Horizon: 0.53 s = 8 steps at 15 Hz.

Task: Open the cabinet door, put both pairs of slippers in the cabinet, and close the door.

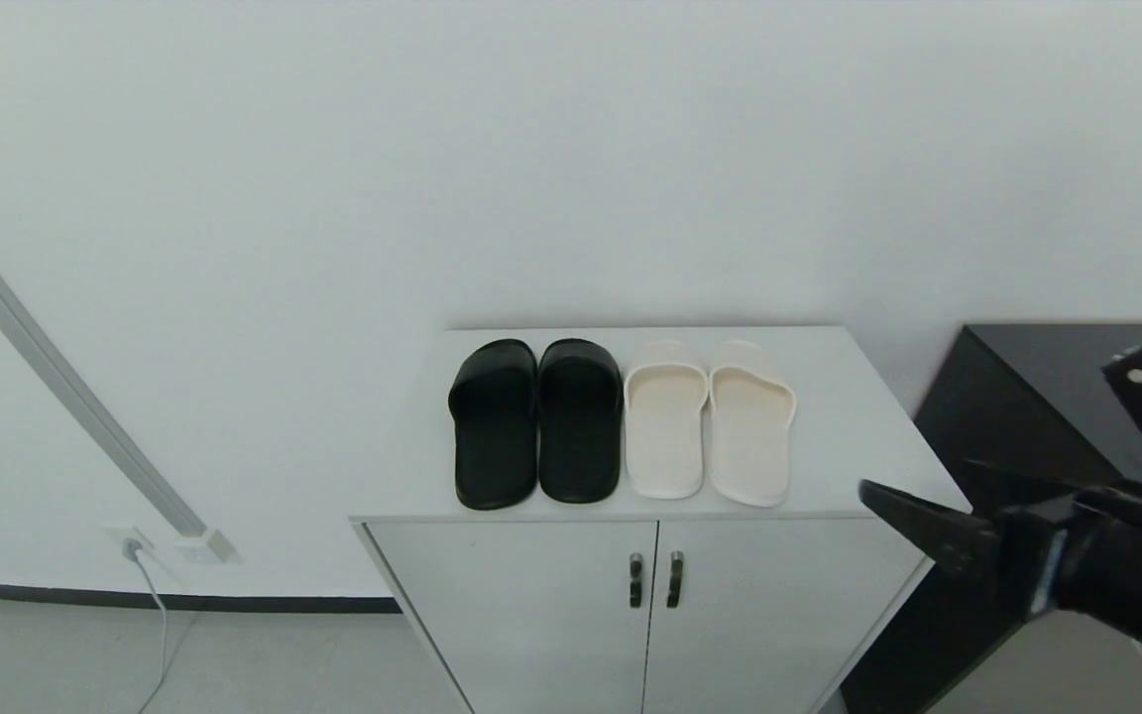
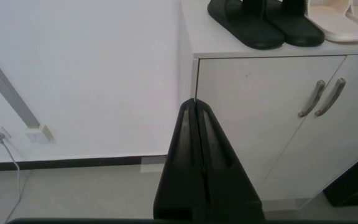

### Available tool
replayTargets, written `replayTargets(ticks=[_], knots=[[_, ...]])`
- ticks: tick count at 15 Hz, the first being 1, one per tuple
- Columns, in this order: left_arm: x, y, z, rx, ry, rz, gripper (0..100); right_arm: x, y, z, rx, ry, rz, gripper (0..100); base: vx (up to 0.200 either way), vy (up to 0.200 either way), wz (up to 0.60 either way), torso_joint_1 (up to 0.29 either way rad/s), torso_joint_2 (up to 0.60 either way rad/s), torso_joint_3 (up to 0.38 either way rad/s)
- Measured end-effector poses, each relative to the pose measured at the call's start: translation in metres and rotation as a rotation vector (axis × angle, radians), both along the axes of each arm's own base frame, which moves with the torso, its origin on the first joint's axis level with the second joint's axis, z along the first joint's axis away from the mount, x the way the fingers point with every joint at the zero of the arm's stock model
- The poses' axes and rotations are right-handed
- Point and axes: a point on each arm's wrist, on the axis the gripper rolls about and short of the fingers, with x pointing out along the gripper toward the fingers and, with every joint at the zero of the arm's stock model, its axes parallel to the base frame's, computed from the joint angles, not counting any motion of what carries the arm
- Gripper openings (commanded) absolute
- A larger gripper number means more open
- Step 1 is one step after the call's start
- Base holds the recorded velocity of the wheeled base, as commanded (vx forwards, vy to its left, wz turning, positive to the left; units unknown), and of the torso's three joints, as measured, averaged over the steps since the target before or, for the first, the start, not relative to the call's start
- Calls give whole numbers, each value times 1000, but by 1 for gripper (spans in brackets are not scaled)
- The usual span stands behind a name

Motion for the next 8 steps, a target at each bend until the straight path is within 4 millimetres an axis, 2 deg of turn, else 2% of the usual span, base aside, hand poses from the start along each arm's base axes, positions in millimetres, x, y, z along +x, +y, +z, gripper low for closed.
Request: replayTargets(ticks=[6, 8], knots=[[0, 0, 0, 0, 0, 0, 0, 73, 85, -2, -25, -23, -174, 100, 0, 0, 0, 0, 0, 0], [0, 0, 0, 0, 0, 0, 0, 94, 107, -7, -35, -34, -236, 100, 0, 0, 0, 0, 0, 0]])
